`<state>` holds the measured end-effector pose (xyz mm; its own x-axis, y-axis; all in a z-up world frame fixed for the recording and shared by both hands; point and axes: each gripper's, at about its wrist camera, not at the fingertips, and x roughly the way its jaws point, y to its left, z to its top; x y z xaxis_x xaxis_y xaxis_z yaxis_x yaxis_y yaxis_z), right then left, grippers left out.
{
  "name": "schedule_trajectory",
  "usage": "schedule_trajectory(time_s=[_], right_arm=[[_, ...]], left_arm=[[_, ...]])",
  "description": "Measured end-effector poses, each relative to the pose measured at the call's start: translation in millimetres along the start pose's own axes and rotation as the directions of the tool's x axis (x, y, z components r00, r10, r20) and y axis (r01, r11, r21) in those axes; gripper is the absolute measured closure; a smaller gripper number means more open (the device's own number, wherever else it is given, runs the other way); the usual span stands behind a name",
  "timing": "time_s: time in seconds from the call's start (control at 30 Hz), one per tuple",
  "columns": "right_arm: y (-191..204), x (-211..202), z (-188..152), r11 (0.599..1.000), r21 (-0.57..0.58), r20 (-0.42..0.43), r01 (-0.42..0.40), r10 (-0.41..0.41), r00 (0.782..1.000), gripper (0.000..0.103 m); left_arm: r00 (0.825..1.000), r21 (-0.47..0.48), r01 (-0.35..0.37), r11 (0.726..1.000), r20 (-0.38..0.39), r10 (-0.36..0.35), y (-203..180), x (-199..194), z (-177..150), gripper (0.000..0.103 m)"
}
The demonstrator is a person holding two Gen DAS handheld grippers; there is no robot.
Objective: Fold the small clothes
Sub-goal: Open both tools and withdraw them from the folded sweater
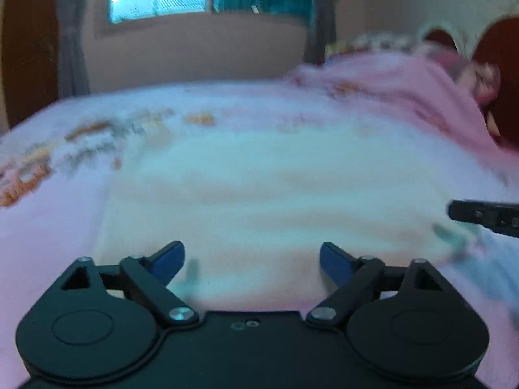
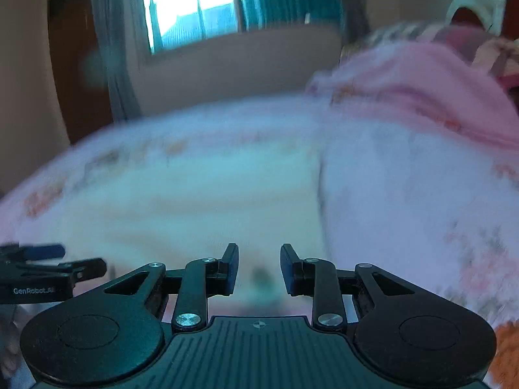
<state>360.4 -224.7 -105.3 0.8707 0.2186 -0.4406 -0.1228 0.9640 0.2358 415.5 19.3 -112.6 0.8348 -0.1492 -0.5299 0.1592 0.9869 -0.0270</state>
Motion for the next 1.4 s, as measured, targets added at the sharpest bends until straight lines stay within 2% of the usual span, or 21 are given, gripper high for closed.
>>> schedule_trajectory(time_s=[0.03, 0.07, 0.1, 0.13, 0.23, 0.33, 0.4, 0.43, 0.47, 0.5, 0.57, 0.8, 0.83, 0.93, 1.0, 1.07, 1.13, 1.2, 1.27, 1.33, 1.4], right_arm=[[-2.4, 5.1, -1.6, 1.000, 0.010, -0.024, 0.017, -0.016, 1.000, 0.074], [-4.8, 16.4, -7.1, 0.998, -0.008, -0.088, 0.064, -0.064, 0.994, 0.075], [-8.6, 27.4, -16.1, 0.996, -0.019, -0.140, 0.086, -0.088, 0.986, 0.075], [-11.6, 26.3, -18.2, 0.997, 0.004, -0.128, 0.077, -0.076, 0.989, 0.075], [-4.8, 21.0, -6.1, 0.996, -0.026, -0.130, 0.090, -0.093, 0.987, 0.074], [0.9, 15.8, 3.6, 0.999, -0.008, -0.055, 0.036, -0.037, 0.998, 0.074], [11.6, 16.5, 2.2, 1.000, -0.024, -0.044, 0.009, -0.010, 0.999, 0.074], [15.9, 26.0, -2.9, 0.999, -0.047, -0.072, 0.008, -0.012, 0.997, 0.069], [16.9, 38.4, -8.2, 0.997, -0.062, -0.129, 0.042, -0.050, 0.990, 0.061], [12.3, 44.3, -14.1, 0.997, -0.053, -0.149, 0.054, -0.062, 0.987, 0.061], [8.7, 44.3, -13.9, 0.998, -0.032, -0.134, 0.046, -0.050, 0.990, 0.061], [15.7, 42.3, -17.7, 0.994, -0.082, -0.138, 0.066, -0.077, 0.987, 0.060], [20.6, 40.8, -13.7, 0.993, -0.086, -0.132, 0.076, -0.087, 0.987, 0.060], [36.3, 22.8, -4.7, 0.996, -0.084, -0.023, 0.014, -0.016, 1.000, 0.060], [51.5, 25.2, -2.5, 0.995, -0.095, -0.013, -0.018, 0.016, 1.000, 0.060], [66.7, 42.8, -9.0, 0.994, -0.096, -0.064, -0.050, 0.044, 0.997, 0.060], [80.0, 69.0, -25.6, 0.984, -0.176, -0.143, -0.002, -0.024, 0.989, 0.060], [90.6, 73.3, -26.8, 0.972, -0.232, -0.133, 0.040, -0.072, 0.988, 0.059], [93.8, 71.3, -20.5, 0.971, -0.235, -0.143, 0.047, -0.083, 0.986, 0.059], [92.8, 59.6, -14.5, 0.981, -0.191, -0.107, 0.016, -0.037, 0.994, 0.059], [95.3, 50.5, -14.7, 0.987, -0.161, -0.064, -0.016, 0.005, 0.998, 0.059]], left_arm=[[1.000, -0.014, -0.012, 1.000, -0.029, 0.011, 1.5, 7.4, -1.0, 0.008], [0.994, -0.027, -0.028, 0.999, -0.107, 0.025, 4.6, 22.8, -5.5, 0.007], [0.993, -0.019, -0.030, 0.999, -0.119, 0.027, 4.6, 28.5, -10.1, 0.006], [0.994, -0.016, -0.029, 0.999, -0.104, 0.027, 4.1, 25.8, -9.8, 0.006], [0.993, 0.010, -0.049, 0.999, -0.109, 0.050, 3.2, 16.9, -2.4, 0.009], [0.996, -0.010, -0.051, 0.999, -0.070, 0.050, 1.3, 6.4, 0.2, 0.007], [0.994, 0.004, -0.058, 0.998, -0.094, 0.058, -0.8, 10.3, -2.5, 0.007], [0.991, 0.017, -0.064, 0.998, -0.117, 0.066, -3.8, 14.7, -4.9, 0.007], [0.990, 0.030, -0.071, 0.997, -0.123, 0.074, -8.2, 19.3, -9.2, 0.006], [0.991, 0.036, -0.073, 0.997, -0.110, 0.077, -8.7, 20.2, -11.7, 0.006], [0.991, 0.033, -0.072, 0.997, -0.109, 0.075, -7.9, 20.1, -11.5, 0.006], [0.992, 0.031, -0.065, 0.997, -0.105, 0.068, -5.8, 14.0, -12.5, 0.005], [0.993, 0.030, -0.073, 0.997, -0.092, 0.076, -2.6, 8.6, -10.5, 0.006], [0.991, -0.008, -0.134, 0.991, -0.014, 0.133, 16.3, -7.4, -7.6, 0.006], [0.988, -0.038, -0.153, 0.987, -0.031, 0.152, 29.3, -7.0, -9.6, 0.006], [0.981, -0.029, -0.173, 0.985, -0.090, 0.169, 36.4, 2.7, -14.8, 0.006], [0.983, -0.056, -0.145, 0.988, -0.121, 0.138, 44.8, 7.5, -19.6, 0.005], [0.982, -0.064, -0.151, 0.986, -0.122, 0.142, 48.7, 1.6, -15.2, 0.006], [0.982, -0.065, -0.172, 0.983, -0.086, 0.166, 53.5, -8.2, -15.9, 0.006], [0.981, -0.077, -0.163, 0.984, -0.117, 0.154, 61.0, -5.8, -19.6, 0.006], [0.983, -0.083, -0.160, 0.984, -0.109, 0.150, 61.9, -4.4, -23.6, 0.005]])
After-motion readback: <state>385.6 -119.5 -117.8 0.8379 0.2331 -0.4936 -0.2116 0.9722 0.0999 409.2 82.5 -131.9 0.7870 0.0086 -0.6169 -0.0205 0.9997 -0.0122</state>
